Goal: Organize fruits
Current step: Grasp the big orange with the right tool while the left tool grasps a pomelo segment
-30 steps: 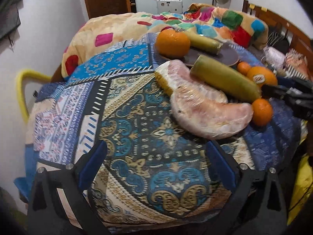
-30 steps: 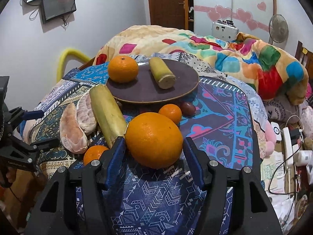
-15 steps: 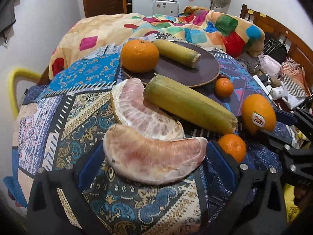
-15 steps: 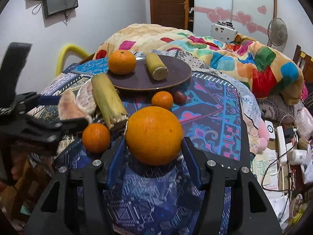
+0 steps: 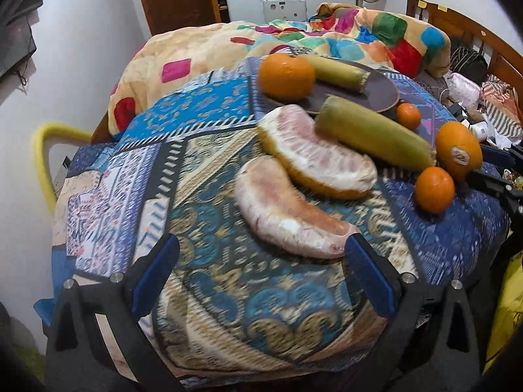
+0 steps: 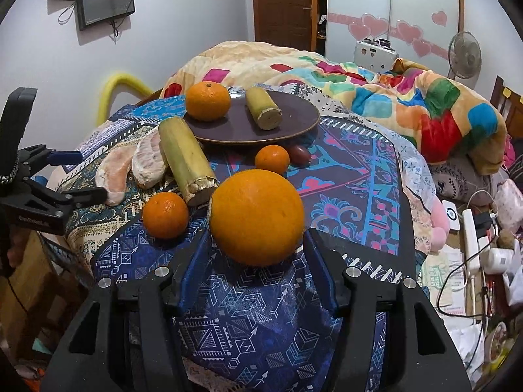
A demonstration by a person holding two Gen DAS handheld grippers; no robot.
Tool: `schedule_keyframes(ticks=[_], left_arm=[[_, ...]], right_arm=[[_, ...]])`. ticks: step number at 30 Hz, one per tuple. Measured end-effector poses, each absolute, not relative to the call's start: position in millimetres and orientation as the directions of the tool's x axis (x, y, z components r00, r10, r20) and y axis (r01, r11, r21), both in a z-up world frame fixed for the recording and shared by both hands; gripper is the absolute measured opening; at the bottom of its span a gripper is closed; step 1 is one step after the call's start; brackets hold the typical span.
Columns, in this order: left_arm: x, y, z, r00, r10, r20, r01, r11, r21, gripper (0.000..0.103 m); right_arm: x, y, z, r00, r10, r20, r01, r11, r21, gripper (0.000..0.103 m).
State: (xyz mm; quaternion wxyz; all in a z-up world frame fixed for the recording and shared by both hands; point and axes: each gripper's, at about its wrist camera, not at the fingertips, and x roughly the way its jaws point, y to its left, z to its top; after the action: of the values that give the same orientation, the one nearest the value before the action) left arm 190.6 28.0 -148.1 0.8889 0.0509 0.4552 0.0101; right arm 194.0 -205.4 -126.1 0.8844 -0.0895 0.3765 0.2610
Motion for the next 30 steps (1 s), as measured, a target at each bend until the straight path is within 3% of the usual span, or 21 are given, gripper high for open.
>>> schedule_keyframes(ticks=[10,13,16,17,19,27,30], left_arm=[[200.7,23.1,-139.9,0.586,-0.004,-0.810,0.027,1.000,0.015,0.103],[208.8,17.4,-150.5,0.572,0.004,-0.820,0.021,1.000,0.020,0.083],[210.2,20.8,-153.7,0.578,-0.023,-0.816,0.025,1.000,-0.010,0.080],[209.4,23.2,-153.6,0.577,-0.022,-0.817,0.026,1.000,-0.009,0.073],[207.0,30.2,-153.7,0.573,-0.023,-0.819,0.026,1.000,-0.010,0.070],[210.0,59.7,-157.1,0.524,-0.065,-0.849,0.008,0.997,-0.071,0.070],[217.9,52.9,-160.5,0.523,-0.036,-0.852,0.014,0.999,-0.034,0.070]], right_arm=[[196.9,-205.5,-118.5,0.575,0.422,-0.701,-0.522,0.849,0.082,0.055],[199.7,-202.5,-118.0,0.564,0.436,-0.701,-0.526,0.845,0.102,0.056],[202.7,-197.0,-118.8,0.562,0.438,-0.702,-0.529,0.842,0.101,0.056],[204.1,-195.2,-119.4,0.563,0.436,-0.702,-0.530,0.843,0.098,0.056],[207.4,-193.1,-121.0,0.563,0.435,-0.703,-0.527,0.844,0.100,0.056],[212.2,-192.6,-121.0,0.564,0.435,-0.702,-0.528,0.844,0.099,0.056],[211.6,-190.3,-120.1,0.565,0.427,-0.706,-0.530,0.844,0.087,0.056]])
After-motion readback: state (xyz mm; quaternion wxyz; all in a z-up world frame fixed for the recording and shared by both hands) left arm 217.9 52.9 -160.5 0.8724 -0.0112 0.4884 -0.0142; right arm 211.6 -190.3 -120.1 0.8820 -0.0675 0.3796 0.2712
